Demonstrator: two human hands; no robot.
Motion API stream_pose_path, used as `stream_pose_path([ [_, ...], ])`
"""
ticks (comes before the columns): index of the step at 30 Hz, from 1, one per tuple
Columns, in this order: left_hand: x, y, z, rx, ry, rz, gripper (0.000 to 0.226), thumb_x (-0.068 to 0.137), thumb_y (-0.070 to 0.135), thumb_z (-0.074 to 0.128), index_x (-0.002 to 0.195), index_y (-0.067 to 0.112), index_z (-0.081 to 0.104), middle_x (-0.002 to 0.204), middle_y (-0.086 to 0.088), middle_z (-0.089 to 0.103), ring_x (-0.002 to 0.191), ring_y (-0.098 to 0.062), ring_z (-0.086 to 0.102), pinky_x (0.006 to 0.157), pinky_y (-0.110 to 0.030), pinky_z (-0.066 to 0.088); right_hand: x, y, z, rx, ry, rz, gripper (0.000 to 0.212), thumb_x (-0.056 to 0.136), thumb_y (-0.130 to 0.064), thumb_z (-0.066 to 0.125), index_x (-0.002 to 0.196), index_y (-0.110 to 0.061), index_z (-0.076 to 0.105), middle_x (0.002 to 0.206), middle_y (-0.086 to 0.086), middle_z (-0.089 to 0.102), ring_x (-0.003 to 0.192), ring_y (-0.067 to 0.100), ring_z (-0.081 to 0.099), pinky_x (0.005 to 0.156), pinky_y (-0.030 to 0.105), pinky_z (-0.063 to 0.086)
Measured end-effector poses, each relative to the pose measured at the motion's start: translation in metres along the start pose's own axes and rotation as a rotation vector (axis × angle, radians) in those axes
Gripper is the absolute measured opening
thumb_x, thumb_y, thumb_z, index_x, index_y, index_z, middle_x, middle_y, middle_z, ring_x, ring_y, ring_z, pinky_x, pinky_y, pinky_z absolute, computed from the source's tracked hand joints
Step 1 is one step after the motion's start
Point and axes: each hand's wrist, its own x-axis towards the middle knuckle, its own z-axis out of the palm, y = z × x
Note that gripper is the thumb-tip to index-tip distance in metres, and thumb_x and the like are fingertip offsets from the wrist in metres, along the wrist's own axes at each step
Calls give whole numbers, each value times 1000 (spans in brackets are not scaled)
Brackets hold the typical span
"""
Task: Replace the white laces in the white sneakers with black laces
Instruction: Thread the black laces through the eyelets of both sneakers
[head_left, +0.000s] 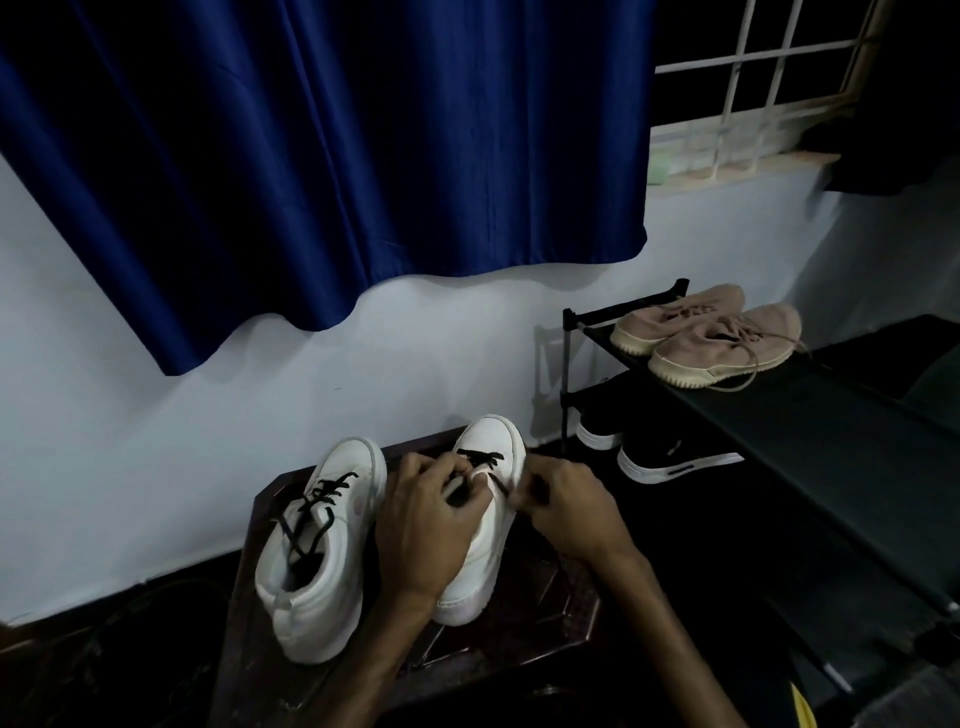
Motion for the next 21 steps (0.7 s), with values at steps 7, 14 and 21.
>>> stream_pose_path([
  [7, 2, -2, 3, -50, -22, -27, 12, 78, 41, 67, 80, 29, 66, 86, 8, 51, 77, -11, 56, 64, -23, 37, -11, 20, -15, 58, 6, 29, 12, 85, -41, 66, 83, -29, 64, 79, -10, 69, 78, 11, 65, 71, 32, 53],
  [14, 2, -5, 3, -68, -31, -2, 12, 78, 42, 67, 81, 31, 66, 86, 7, 53, 80, -8, 56, 67, -23, 42, 12, -22, 15, 42, 138, -46, 9, 84, -30, 64, 85, -22, 60, 85, -3, 68, 85, 23, 65, 68, 35, 51],
  [21, 2, -4, 3, -12, -11, -13, 13, 77, 43, 65, 81, 31, 66, 85, 8, 51, 79, -13, 57, 67, -26, 41, -30, 31, -43, -371, -561, 196, 22, 79, -29, 66, 101, -29, 70, 111, -3, 70, 103, 18, 66, 84, 29, 51],
])
